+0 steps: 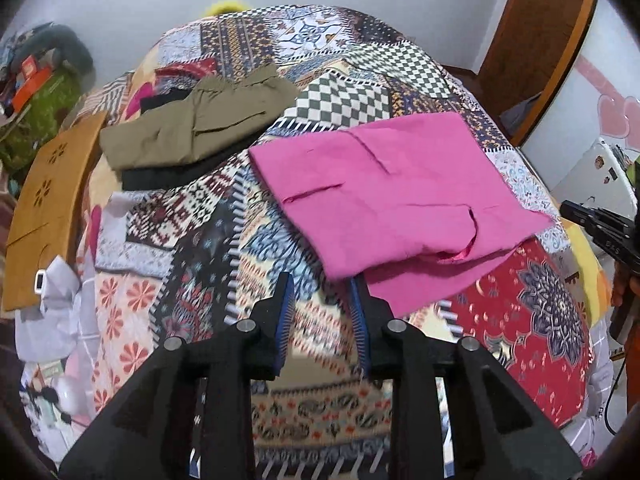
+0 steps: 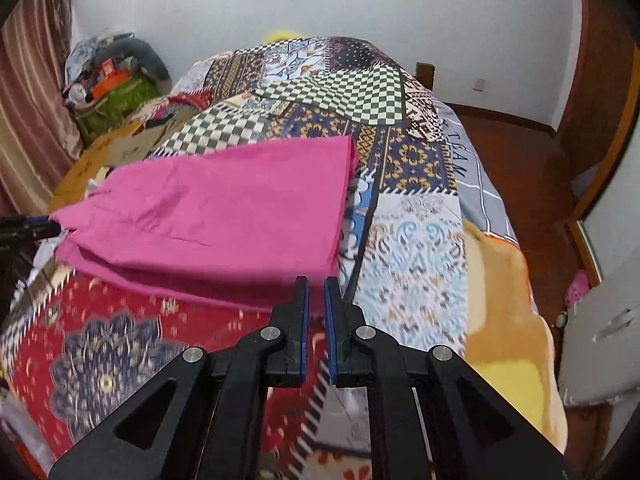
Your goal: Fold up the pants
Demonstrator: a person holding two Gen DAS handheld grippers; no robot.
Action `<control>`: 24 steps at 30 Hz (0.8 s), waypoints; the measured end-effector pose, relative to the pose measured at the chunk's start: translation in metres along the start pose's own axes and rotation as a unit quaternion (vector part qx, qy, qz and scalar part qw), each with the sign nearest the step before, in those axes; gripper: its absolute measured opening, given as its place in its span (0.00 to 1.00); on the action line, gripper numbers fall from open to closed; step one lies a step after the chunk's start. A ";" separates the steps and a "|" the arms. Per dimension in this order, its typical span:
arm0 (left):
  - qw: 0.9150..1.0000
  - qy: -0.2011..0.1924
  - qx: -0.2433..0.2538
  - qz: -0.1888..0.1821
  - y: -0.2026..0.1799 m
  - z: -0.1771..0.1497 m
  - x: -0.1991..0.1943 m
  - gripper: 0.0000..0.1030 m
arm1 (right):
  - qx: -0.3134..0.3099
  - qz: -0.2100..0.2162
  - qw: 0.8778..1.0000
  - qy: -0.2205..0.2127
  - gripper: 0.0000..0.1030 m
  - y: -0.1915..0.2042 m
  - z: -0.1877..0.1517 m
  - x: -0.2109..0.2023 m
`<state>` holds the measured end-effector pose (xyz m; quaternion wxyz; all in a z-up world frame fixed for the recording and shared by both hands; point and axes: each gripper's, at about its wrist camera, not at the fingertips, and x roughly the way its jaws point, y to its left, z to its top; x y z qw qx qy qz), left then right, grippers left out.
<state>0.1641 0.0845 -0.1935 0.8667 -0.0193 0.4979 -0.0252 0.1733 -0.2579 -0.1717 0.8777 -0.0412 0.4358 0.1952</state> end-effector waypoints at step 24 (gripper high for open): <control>0.994 0.035 -0.094 -0.033 -0.011 0.015 0.029 0.65 | 0.046 0.100 0.994 0.009 0.49 0.031 0.008 0.021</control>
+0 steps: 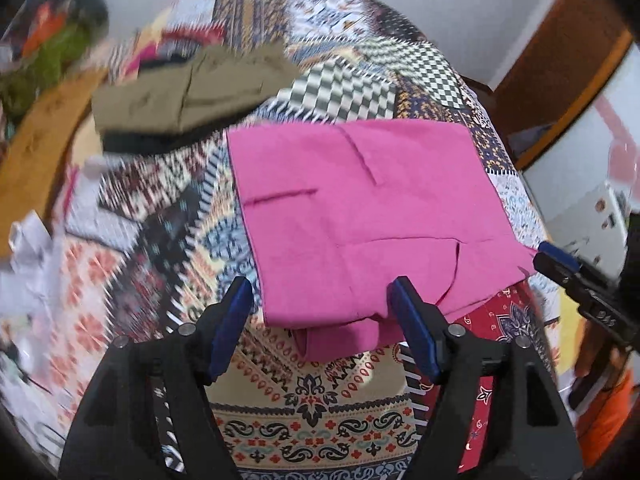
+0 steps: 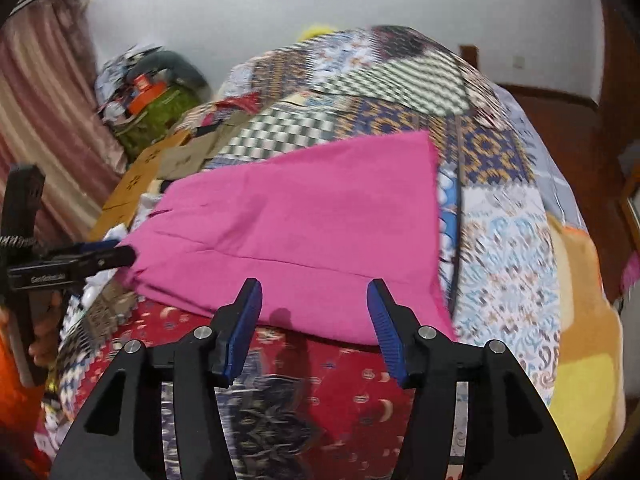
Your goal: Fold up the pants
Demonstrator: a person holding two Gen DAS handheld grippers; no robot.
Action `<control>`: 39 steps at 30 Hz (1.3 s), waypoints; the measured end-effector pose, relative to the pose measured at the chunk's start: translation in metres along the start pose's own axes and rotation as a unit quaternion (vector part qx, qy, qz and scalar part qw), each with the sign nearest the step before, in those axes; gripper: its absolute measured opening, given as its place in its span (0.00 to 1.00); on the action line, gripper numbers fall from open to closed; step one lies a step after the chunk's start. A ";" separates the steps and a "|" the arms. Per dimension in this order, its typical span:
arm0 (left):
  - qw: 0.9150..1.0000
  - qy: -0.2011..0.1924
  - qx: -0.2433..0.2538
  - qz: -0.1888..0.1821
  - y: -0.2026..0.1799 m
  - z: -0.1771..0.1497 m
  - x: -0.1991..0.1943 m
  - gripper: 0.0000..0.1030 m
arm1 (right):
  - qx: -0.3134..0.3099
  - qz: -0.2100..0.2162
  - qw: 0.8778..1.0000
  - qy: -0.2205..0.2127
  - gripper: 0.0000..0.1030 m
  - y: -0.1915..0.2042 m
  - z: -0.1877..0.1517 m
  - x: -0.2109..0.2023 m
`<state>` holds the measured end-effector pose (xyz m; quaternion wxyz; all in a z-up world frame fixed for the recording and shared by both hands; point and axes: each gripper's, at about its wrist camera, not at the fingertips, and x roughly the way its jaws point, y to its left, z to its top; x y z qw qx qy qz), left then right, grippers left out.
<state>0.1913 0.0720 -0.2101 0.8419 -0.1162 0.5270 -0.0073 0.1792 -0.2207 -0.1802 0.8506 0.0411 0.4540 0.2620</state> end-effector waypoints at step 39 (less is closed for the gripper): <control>0.997 -0.018 0.054 0.053 -0.020 -0.035 -0.019 0.39 | 0.044 -0.029 0.999 -0.004 0.09 -0.044 -0.001 -0.014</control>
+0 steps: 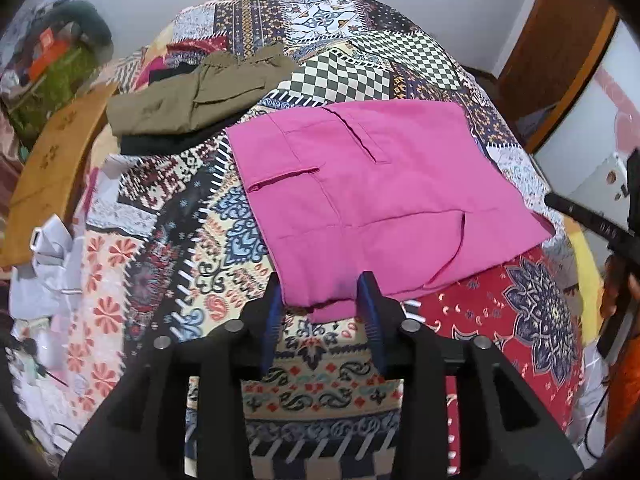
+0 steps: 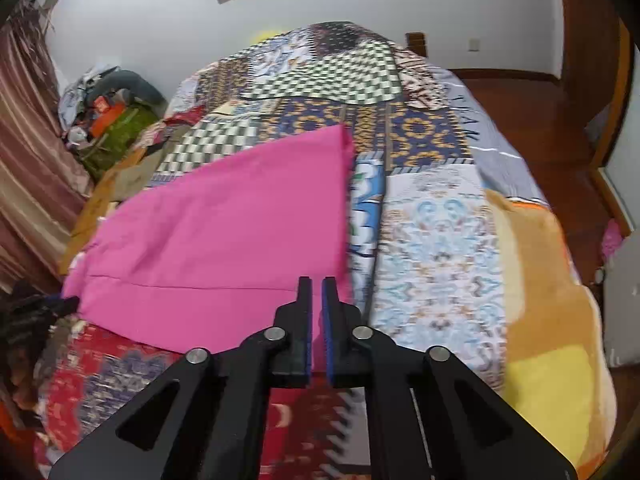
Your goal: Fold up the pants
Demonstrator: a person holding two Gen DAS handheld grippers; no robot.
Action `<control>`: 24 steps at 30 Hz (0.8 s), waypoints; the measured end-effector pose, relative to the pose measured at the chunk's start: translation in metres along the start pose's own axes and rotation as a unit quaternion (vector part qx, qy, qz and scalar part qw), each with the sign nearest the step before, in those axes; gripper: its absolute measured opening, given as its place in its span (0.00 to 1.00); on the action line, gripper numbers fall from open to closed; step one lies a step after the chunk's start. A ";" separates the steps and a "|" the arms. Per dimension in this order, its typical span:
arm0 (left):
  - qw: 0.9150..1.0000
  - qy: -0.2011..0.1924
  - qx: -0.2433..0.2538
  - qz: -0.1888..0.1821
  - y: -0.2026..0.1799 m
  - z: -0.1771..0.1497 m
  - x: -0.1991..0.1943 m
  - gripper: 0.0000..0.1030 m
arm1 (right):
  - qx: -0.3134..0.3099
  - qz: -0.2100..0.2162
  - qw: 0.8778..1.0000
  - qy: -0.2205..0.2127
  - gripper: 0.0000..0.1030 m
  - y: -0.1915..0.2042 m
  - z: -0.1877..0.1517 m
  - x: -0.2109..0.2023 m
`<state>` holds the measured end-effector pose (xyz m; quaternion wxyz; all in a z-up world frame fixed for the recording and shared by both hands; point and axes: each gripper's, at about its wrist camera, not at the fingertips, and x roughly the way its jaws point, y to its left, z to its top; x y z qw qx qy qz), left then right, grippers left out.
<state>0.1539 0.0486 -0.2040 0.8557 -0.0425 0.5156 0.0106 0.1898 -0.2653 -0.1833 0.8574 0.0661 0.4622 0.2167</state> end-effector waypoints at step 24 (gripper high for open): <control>0.999 -0.016 0.039 0.031 -0.002 0.017 0.021 0.57 | -0.111 0.034 0.991 0.062 0.42 0.056 -0.011 0.045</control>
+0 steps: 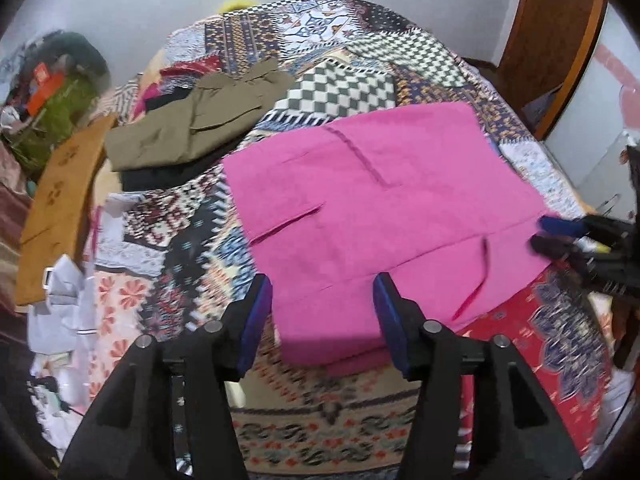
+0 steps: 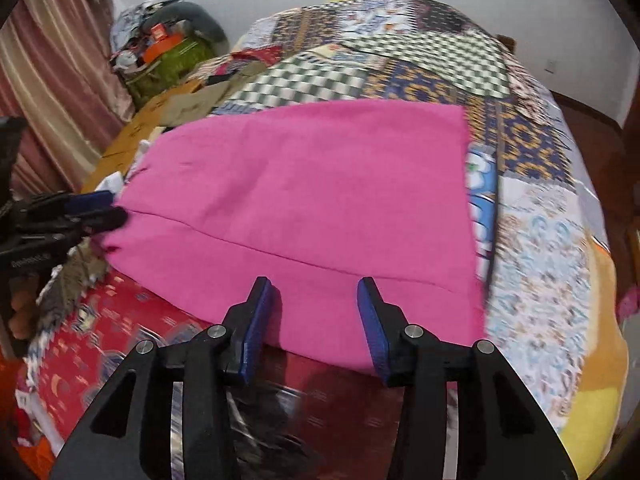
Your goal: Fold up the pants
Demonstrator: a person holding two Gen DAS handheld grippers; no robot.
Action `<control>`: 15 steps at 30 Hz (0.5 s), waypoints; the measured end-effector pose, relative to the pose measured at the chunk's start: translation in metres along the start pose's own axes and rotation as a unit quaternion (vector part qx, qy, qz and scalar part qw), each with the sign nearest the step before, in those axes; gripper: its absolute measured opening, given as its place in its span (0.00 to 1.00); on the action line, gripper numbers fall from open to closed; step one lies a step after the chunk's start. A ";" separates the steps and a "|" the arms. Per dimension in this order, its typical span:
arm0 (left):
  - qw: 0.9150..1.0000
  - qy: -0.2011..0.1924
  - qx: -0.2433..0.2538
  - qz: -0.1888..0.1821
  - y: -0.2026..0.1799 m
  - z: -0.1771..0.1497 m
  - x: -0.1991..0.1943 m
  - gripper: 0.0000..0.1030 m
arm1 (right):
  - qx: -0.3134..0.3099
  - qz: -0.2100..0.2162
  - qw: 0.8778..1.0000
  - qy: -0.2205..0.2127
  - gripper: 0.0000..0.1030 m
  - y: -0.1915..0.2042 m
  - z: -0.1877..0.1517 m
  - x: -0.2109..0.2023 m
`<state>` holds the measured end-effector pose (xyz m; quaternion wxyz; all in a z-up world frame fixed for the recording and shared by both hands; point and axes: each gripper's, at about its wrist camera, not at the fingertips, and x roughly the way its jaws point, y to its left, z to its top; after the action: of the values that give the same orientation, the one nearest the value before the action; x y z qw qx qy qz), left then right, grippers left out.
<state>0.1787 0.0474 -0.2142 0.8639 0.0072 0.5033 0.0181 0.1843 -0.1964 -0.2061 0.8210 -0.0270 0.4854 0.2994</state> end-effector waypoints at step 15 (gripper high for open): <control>0.998 -0.025 -0.058 0.000 0.048 0.011 -0.024 0.62 | 0.081 -0.048 0.995 0.013 0.49 -0.059 -0.008 -0.023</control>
<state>0.1750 0.0944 -0.1864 0.8750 -0.0427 0.4800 0.0469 0.2005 -0.2583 -0.2062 0.8276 0.0120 0.5167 0.2190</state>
